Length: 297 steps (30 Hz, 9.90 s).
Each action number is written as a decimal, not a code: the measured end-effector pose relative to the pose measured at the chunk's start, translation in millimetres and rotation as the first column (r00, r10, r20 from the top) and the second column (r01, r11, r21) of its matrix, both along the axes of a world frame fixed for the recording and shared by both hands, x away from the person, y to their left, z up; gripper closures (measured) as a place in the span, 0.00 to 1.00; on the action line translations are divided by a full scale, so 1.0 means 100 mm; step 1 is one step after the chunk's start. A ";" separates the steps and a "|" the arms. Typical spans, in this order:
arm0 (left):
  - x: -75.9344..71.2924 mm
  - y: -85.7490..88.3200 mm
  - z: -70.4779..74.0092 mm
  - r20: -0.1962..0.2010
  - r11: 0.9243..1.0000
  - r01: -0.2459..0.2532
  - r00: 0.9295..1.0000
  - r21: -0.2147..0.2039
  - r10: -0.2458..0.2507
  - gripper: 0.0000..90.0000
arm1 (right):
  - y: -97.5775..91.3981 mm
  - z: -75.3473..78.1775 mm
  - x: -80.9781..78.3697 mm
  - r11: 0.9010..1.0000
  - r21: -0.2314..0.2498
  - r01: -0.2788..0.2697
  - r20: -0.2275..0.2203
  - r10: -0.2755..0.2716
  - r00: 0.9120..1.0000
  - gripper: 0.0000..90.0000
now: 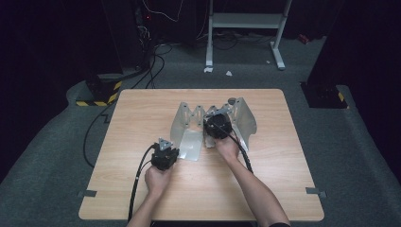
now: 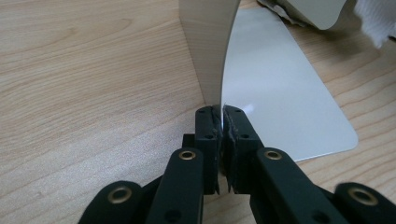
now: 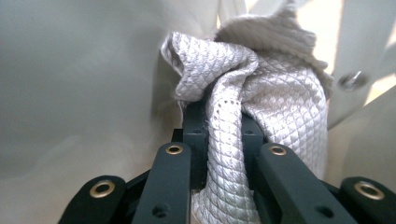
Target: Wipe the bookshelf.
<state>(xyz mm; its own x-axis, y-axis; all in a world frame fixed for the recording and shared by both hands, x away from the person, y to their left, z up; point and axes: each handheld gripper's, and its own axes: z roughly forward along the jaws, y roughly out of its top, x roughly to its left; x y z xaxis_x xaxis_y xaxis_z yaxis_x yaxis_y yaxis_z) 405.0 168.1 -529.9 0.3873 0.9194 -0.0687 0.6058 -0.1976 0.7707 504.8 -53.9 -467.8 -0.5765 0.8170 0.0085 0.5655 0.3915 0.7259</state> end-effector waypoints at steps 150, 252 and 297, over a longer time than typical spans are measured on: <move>-0.02 -0.01 0.00 0.006 1.000 -0.001 1.000 0.016 0.001 0.94 | -0.04 -0.27 -0.39 0.996 0.015 -0.091 -0.021 0.091 0.996 0.88; -0.02 -0.02 0.00 0.013 1.000 0.001 1.000 0.029 -0.002 0.93 | -0.23 -0.22 -0.89 0.979 0.066 -0.193 -0.003 0.194 0.981 0.88; -0.02 -0.02 0.00 0.014 1.000 0.003 1.000 0.029 -0.003 0.93 | -0.59 -0.24 -1.22 0.984 0.071 -0.162 0.061 0.158 0.986 0.53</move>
